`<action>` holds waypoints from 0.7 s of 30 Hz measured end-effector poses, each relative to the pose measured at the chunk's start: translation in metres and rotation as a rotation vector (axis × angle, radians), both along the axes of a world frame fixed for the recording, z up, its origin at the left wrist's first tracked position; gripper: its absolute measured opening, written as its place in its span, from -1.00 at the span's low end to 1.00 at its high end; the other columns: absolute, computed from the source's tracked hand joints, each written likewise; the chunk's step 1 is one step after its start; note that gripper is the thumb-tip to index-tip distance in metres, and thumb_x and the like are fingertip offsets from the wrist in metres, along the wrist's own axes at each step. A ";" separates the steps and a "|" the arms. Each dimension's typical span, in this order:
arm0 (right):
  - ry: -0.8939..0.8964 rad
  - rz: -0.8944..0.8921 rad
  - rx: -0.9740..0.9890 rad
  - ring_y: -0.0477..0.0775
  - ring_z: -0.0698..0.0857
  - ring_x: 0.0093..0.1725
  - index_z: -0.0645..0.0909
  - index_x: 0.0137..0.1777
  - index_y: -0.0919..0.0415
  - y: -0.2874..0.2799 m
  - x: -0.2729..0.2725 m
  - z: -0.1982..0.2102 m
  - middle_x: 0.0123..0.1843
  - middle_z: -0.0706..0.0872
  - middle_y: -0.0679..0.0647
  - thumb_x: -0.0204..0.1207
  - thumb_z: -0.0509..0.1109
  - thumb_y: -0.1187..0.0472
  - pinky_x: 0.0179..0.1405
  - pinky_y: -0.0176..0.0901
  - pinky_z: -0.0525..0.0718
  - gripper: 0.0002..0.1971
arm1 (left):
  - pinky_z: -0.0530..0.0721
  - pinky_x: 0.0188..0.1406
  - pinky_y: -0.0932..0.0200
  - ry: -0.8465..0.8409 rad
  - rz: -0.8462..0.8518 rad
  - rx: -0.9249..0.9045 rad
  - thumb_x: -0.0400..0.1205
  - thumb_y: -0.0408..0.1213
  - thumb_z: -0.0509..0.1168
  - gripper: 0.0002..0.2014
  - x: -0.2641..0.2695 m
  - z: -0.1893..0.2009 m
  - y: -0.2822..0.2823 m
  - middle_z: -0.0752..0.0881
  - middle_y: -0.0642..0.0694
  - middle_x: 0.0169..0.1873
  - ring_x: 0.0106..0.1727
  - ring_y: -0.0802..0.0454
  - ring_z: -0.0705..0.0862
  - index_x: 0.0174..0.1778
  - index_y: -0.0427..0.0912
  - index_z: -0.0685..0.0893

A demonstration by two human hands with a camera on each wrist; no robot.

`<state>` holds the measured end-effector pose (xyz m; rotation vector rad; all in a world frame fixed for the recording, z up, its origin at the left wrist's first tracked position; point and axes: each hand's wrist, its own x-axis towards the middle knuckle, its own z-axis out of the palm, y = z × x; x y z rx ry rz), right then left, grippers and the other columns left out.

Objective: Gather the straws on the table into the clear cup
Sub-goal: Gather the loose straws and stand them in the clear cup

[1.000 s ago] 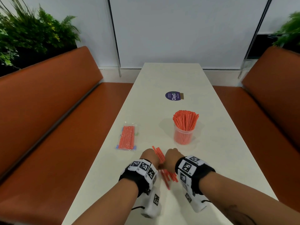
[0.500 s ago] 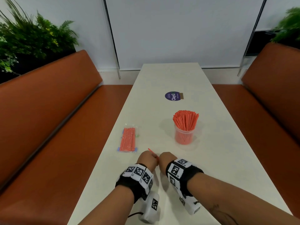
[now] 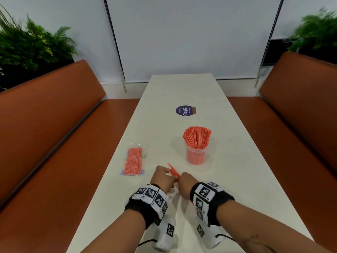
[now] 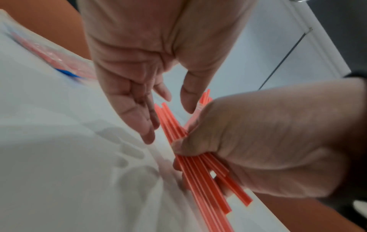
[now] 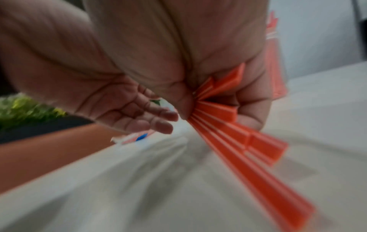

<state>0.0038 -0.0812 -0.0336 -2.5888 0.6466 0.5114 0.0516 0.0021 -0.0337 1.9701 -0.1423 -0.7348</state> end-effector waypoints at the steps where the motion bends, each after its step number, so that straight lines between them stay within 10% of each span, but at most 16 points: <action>1: -0.027 0.003 0.032 0.22 0.63 0.33 0.51 0.26 0.39 -0.006 -0.002 0.003 0.23 0.66 0.24 0.65 0.17 0.34 0.09 -0.16 0.60 -0.75 | 0.63 -0.38 0.12 -0.001 0.024 -0.054 0.57 -0.44 0.33 -0.71 -0.002 0.003 -0.006 0.62 -0.16 -0.29 -0.35 -0.04 0.61 0.10 -0.20 0.36; 4: -0.186 -0.053 0.167 0.17 0.67 -0.05 0.52 0.09 0.41 -0.025 0.002 0.011 -0.26 0.55 0.12 0.60 0.17 0.44 -0.13 -0.16 0.64 -0.85 | 0.69 -0.22 0.01 -0.146 0.065 -0.198 0.56 -0.52 0.31 -0.65 -0.007 0.020 -0.026 0.65 -0.23 -0.10 -0.20 -0.14 0.67 0.12 -0.15 0.33; 8: -0.487 -0.132 0.297 -0.03 0.47 -0.41 0.36 -0.22 0.17 -0.052 0.005 0.047 -0.35 0.48 0.03 0.60 0.11 0.47 -0.37 -0.20 0.52 -0.77 | 0.68 -0.32 0.13 -0.403 0.080 -0.312 0.56 -0.55 0.26 -0.46 -0.002 0.055 -0.055 0.68 -0.18 -0.06 -0.21 -0.09 0.70 0.38 -0.03 0.31; 21: -0.798 -0.168 0.352 0.08 0.56 -0.17 0.36 0.08 0.36 -0.100 0.031 0.069 -0.15 0.60 0.11 0.71 0.03 0.23 -0.01 0.10 0.65 -0.82 | 0.73 -0.03 0.01 -0.723 -0.148 -0.173 0.56 -0.58 0.20 -0.45 0.043 0.094 -0.108 0.60 -0.05 -0.15 -0.11 -0.18 0.73 0.36 0.09 0.50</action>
